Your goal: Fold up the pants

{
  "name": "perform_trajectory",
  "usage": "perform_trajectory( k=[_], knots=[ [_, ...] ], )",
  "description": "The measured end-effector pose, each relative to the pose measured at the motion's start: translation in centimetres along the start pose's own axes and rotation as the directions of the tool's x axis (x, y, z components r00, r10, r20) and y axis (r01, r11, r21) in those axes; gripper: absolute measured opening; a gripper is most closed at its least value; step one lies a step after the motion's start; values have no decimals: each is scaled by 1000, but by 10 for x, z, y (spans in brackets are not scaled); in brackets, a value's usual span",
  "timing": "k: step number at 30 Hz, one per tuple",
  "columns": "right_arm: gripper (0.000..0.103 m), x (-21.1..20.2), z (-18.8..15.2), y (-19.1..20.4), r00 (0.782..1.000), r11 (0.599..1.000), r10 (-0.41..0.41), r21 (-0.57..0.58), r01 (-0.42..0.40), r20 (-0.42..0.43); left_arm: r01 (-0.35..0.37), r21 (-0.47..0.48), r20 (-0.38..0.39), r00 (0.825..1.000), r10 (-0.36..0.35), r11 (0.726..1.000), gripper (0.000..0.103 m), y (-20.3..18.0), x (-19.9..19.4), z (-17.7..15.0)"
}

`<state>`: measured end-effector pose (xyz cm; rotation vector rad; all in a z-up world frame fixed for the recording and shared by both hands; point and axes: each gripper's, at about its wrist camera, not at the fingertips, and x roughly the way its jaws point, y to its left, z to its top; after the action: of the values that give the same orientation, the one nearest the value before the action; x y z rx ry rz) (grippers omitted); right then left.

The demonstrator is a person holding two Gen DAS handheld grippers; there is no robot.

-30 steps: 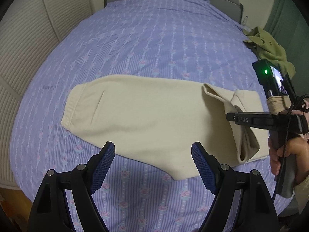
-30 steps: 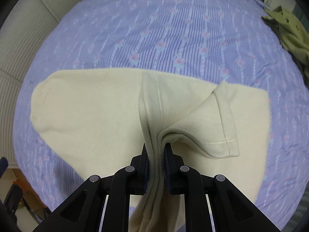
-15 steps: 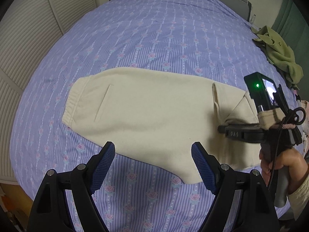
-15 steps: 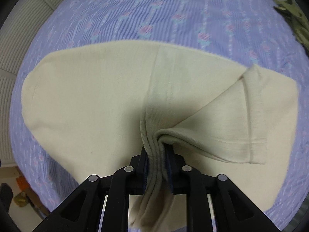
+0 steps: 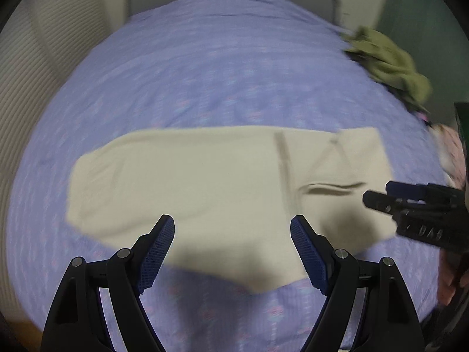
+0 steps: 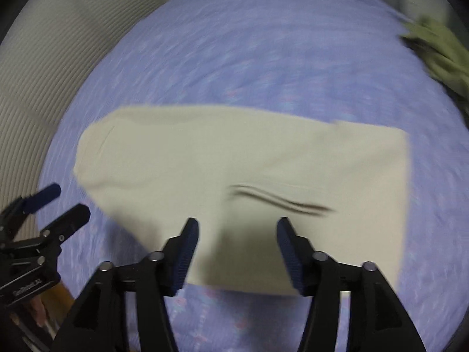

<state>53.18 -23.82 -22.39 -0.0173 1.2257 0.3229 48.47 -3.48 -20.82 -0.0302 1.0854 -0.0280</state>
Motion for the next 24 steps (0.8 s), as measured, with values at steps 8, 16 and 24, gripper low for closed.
perform_trajectory(
  k=[8, 16, 24],
  knots=[
    [58, -28, -19, -74, 993, 986, -116, 120, 114, 8, 104, 330, -78, 994, -83, 938, 82, -111, 55, 24],
    [58, -12, -50, -107, 990, 969, -130, 205, 139, -54, 99, 542, -136, 990, -28, 834, 82, -177, 114, 27],
    [59, -3, -53, -110, 992, 970, -110, 210, 121, -64, 150, 370, -199, 977, -80, 917, 11, -144, 129, 53]
  ],
)
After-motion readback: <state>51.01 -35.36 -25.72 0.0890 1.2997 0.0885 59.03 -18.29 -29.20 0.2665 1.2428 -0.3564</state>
